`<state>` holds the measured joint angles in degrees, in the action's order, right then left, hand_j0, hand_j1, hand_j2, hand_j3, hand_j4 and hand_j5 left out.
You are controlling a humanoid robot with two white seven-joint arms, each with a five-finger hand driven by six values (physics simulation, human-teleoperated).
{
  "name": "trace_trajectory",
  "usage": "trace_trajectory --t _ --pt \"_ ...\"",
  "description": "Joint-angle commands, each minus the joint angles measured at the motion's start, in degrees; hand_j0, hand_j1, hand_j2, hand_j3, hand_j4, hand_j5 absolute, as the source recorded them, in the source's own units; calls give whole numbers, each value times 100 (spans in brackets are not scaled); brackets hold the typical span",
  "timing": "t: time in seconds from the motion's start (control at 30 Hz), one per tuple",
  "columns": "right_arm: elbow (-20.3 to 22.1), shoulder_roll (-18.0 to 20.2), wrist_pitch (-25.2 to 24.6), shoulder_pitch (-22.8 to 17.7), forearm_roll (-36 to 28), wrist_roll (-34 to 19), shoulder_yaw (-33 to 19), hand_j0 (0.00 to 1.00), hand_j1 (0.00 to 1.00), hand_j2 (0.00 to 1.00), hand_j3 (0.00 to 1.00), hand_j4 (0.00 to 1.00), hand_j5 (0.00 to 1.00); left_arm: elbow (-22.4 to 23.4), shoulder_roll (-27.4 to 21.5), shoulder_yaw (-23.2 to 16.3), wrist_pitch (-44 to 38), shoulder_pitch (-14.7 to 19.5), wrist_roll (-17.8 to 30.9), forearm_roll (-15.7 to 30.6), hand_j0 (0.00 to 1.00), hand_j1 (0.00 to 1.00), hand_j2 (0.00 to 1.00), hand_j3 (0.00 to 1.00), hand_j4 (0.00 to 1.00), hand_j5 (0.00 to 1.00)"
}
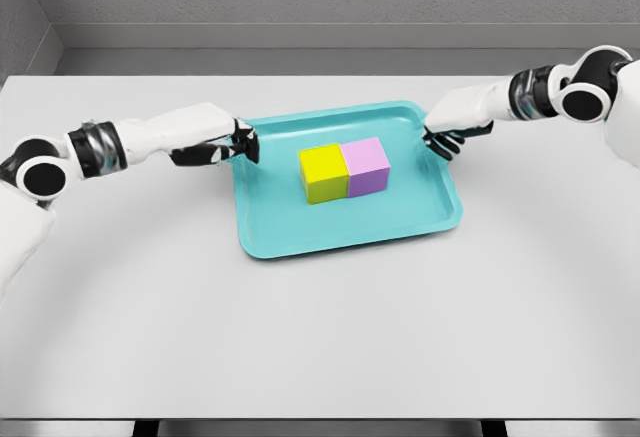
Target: Push two cubes
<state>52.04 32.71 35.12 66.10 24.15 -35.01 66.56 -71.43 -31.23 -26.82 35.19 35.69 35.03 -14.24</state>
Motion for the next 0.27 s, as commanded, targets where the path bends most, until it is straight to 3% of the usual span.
trace_trajectory --t 0.0,0.03,0.07,0.13,0.17,0.2,0.23 --pt "-519 96 -12 0 -7 1 -336 20 20 20 20 20 20 -740 -1113 54 -19 -62 -3 941 79 79 79 79 79 79" --pt "-721 113 -12 26 -15 1 -354 23 23 23 23 23 23 -1013 -1482 212 -19 -334 -3 1178 100 100 100 100 100 100" --pt "-888 113 -12 -9 -15 1 -538 25 25 25 25 25 25 -1048 -1913 511 -19 -791 -3 1328 100 100 100 100 100 100" --pt "-1064 227 -12 -35 -24 1 -714 40 40 40 40 40 40 -1013 -2089 661 -19 -1020 -3 1328 100 100 100 100 100 100" --pt "-1082 289 -12 -44 -33 1 -793 61 61 61 61 61 61 -987 -2107 713 -19 -1064 -3 1319 100 100 100 100 100 100" --pt "-1090 289 -12 -62 -42 1 -881 100 100 100 100 100 100 -960 -2115 836 -19 -1178 -3 1310 100 100 100 100 100 100" --pt "-1090 298 -12 -70 -42 1 -890 100 100 100 100 100 100 -951 -2115 985 -19 -1266 -3 1301 100 100 100 100 100 100"
